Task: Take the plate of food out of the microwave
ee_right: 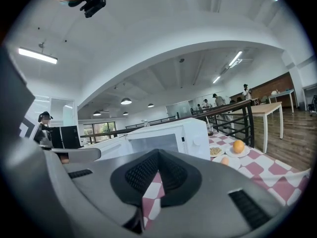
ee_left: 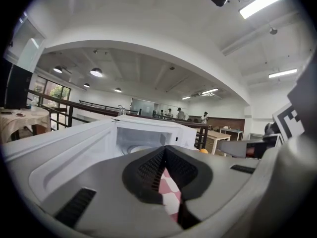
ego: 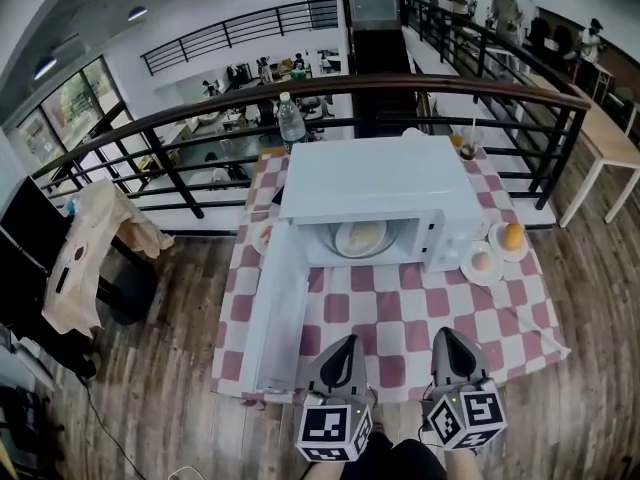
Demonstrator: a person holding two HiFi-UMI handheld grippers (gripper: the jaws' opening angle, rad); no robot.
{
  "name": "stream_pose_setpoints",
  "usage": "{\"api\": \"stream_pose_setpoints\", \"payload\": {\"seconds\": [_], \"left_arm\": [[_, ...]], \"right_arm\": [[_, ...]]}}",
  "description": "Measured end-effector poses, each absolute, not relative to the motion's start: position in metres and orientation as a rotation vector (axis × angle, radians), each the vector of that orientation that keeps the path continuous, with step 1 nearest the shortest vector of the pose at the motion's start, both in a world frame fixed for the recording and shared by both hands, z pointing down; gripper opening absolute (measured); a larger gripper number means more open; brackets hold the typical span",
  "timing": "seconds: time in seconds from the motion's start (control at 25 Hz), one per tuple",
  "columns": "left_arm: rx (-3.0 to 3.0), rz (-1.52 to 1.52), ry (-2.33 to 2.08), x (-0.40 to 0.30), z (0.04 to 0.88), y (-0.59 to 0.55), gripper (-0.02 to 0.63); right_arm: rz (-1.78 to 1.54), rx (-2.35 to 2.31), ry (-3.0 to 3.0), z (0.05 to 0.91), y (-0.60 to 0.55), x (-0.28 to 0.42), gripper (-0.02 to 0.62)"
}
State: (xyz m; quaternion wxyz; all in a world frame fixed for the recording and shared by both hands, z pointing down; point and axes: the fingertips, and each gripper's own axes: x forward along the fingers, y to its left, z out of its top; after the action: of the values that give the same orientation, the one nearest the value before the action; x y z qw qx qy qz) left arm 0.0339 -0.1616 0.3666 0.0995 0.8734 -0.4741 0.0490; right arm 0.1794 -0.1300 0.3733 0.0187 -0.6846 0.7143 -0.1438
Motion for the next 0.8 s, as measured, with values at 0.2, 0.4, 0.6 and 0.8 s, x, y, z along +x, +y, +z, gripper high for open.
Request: {"api": "stream_pose_setpoints", "payload": {"seconds": [0.2,0.4,0.6,0.8], "left_arm": [[2.538,0.141,-1.405,0.030,0.377,-0.176,0.009],[2.491,0.142,-1.450,0.023,0.383,-0.191,0.009],[2.438,0.134,-1.507,0.022,0.389,-0.208,0.009],[2.376,0.115,-1.551,0.028,0.396,-0.227,0.009]], "right_arm": [[-0.529,-2.068,2.234,0.383,-0.149,0.170,-0.009],[-0.565,-2.045,2.267,0.390,-0.167,0.166,-0.009],[-0.588,-1.993,2.322,0.397,-0.192,0.167,-0.009],[-0.618,-1.928,2.393,0.403,-0.219,0.170,-0.009]]}}
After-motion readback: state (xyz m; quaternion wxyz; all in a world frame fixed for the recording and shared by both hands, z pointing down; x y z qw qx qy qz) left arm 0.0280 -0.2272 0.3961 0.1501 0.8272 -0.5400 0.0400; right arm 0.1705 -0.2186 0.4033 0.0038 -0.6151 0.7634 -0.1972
